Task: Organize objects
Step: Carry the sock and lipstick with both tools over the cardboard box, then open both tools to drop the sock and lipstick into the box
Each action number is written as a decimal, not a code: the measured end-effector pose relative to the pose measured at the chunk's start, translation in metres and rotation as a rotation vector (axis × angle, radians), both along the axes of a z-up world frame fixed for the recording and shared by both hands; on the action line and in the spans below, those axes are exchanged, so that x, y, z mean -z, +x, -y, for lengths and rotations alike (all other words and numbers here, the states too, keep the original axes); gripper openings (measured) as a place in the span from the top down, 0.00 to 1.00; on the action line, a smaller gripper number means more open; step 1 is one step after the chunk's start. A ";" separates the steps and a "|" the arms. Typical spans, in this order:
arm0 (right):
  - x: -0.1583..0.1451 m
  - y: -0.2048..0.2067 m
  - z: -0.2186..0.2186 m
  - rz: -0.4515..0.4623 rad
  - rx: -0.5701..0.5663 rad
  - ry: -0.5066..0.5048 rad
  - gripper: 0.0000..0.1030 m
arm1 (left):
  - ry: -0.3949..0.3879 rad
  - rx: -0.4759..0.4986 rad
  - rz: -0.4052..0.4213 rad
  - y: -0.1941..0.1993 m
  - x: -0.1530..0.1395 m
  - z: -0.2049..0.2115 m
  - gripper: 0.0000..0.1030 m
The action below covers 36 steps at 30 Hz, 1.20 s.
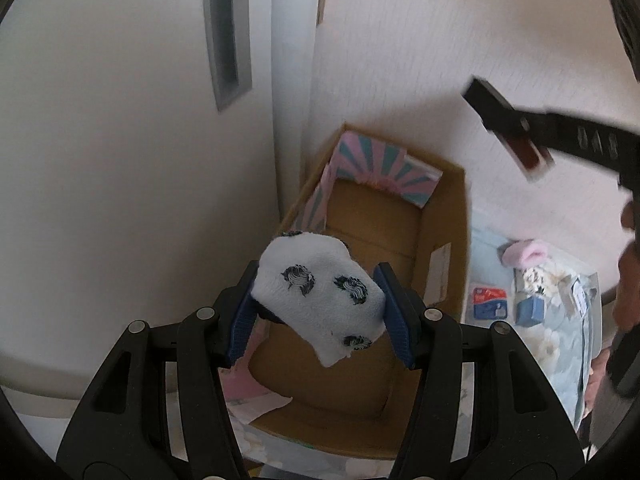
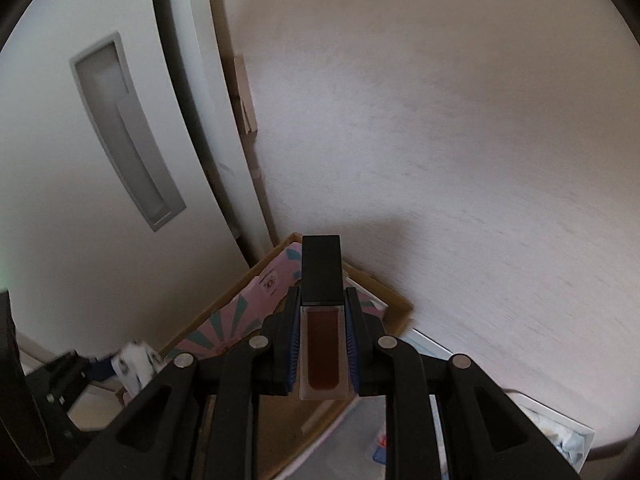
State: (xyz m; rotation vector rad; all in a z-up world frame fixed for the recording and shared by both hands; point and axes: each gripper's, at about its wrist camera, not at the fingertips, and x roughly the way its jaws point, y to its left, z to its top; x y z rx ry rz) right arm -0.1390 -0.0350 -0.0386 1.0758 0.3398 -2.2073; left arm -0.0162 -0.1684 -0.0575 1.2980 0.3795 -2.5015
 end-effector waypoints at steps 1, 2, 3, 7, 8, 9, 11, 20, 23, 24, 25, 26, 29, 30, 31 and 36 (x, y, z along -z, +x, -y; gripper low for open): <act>0.006 -0.005 0.006 0.008 -0.010 0.013 0.82 | 0.008 0.002 0.008 -0.002 0.004 0.001 0.49; 0.011 -0.009 0.011 0.016 -0.018 0.023 0.82 | 0.017 0.007 0.020 -0.004 0.012 0.004 0.49; 0.015 -0.012 0.014 0.027 -0.026 0.029 0.82 | 0.024 0.014 0.036 -0.007 0.018 0.004 0.49; 0.044 -0.028 0.032 0.092 -0.060 0.065 0.82 | 0.039 0.045 0.100 -0.019 0.044 0.003 0.49; 0.053 -0.031 0.037 0.110 -0.073 0.075 0.82 | 0.049 0.053 0.120 -0.022 0.052 0.002 0.49; 0.059 -0.033 0.040 0.121 -0.080 0.083 0.82 | 0.053 0.057 0.129 -0.023 0.056 0.002 0.49; 0.078 -0.037 0.049 0.155 -0.094 0.111 0.82 | 0.059 0.067 0.154 -0.027 0.067 0.000 0.49; 0.157 -0.041 0.081 0.283 -0.148 0.225 0.82 | 0.088 0.104 0.268 -0.046 0.111 -0.004 0.49; 0.164 -0.036 0.086 0.294 -0.163 0.226 0.82 | 0.098 0.112 0.291 -0.047 0.119 -0.005 0.49; 0.165 -0.035 0.088 0.294 -0.168 0.226 0.82 | 0.105 0.113 0.285 -0.046 0.118 -0.005 0.49; 0.166 -0.034 0.089 0.294 -0.170 0.230 0.82 | 0.106 0.114 0.284 -0.046 0.118 -0.004 0.49; 0.167 -0.034 0.091 0.294 -0.169 0.232 0.82 | 0.105 0.113 0.286 -0.046 0.118 -0.004 0.49; 0.168 -0.035 0.092 0.304 -0.158 0.222 0.82 | 0.113 0.114 0.290 -0.045 0.117 -0.005 0.49; 0.168 -0.036 0.092 0.306 -0.155 0.219 0.82 | 0.113 0.111 0.283 -0.044 0.115 -0.006 0.49; 0.168 -0.037 0.092 0.310 -0.154 0.217 0.82 | 0.109 0.112 0.274 -0.042 0.112 -0.006 0.49; 0.167 -0.038 0.094 0.319 -0.158 0.196 0.32 | 0.090 0.139 0.224 -0.039 0.094 -0.013 0.11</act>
